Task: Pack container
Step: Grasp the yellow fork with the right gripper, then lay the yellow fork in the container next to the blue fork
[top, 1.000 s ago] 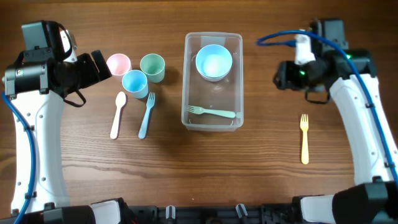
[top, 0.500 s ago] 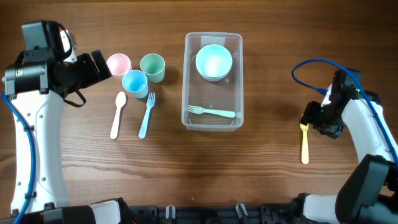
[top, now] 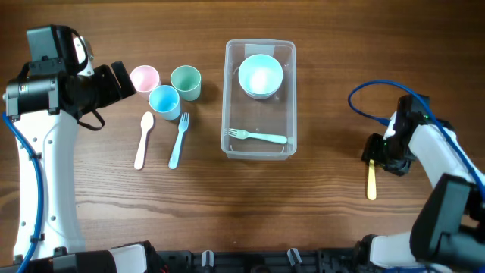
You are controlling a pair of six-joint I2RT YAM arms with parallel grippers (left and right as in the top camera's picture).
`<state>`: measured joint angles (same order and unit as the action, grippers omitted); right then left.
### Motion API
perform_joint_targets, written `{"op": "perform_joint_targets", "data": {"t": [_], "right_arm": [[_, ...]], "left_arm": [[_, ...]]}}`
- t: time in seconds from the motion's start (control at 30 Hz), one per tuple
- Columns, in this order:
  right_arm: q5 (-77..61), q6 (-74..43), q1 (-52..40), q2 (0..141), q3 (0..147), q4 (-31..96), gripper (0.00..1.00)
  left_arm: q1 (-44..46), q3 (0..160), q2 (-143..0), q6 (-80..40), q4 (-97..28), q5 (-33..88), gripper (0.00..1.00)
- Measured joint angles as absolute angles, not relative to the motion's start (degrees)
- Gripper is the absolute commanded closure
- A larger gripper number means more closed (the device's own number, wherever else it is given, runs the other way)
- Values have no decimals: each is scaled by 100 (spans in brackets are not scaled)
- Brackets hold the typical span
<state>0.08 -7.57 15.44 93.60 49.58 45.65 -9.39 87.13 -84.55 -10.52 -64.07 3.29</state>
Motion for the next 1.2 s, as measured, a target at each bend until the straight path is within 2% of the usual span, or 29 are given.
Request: {"op": "perform_joint_targets", "data": {"t": [0.07, 0.23, 0.27, 0.3, 0.57, 0.73, 0.87, 0.97, 1.07, 1.2], "right_arm": [[-8, -703, 1549, 9651, 4980, 4574, 50], [-30, -672, 1549, 9808, 5129, 4580, 79], [-38, -681, 1549, 9808, 5133, 4556, 85], [-40, -705, 1549, 9810, 5137, 4532, 95], [-93, -792, 1463, 9598, 5133, 4495, 96], [-329, -637, 211, 8296, 5968, 4845, 96], [-517, 506, -1634, 7638, 7526, 4982, 96], [-534, 1785, -2980, 7647, 7815, 4978, 96], [-508, 2663, -3505, 8073, 7817, 4960, 96], [-438, 3424, -3568, 9376, 7815, 4633, 96]], "left_arm": [[-939, 8713, -8455, -1050, -6405, 329, 0], [-939, 8713, -8455, -1050, -6407, 329, 0], [-939, 8713, -8455, -1050, -6407, 329, 0], [-939, 8713, -8455, -1050, -6407, 329, 0], [-939, 8713, -8455, -1050, -6407, 329, 0], [-939, 8713, -8455, -1050, -6407, 329, 0], [-939, 8713, -8455, -1050, -6405, 329, 0], [-939, 8713, -8455, -1050, -6407, 329, 0], [-939, 8713, -8455, -1050, -6407, 329, 0], [-939, 8713, -8455, -1050, -6407, 329, 0]]}}
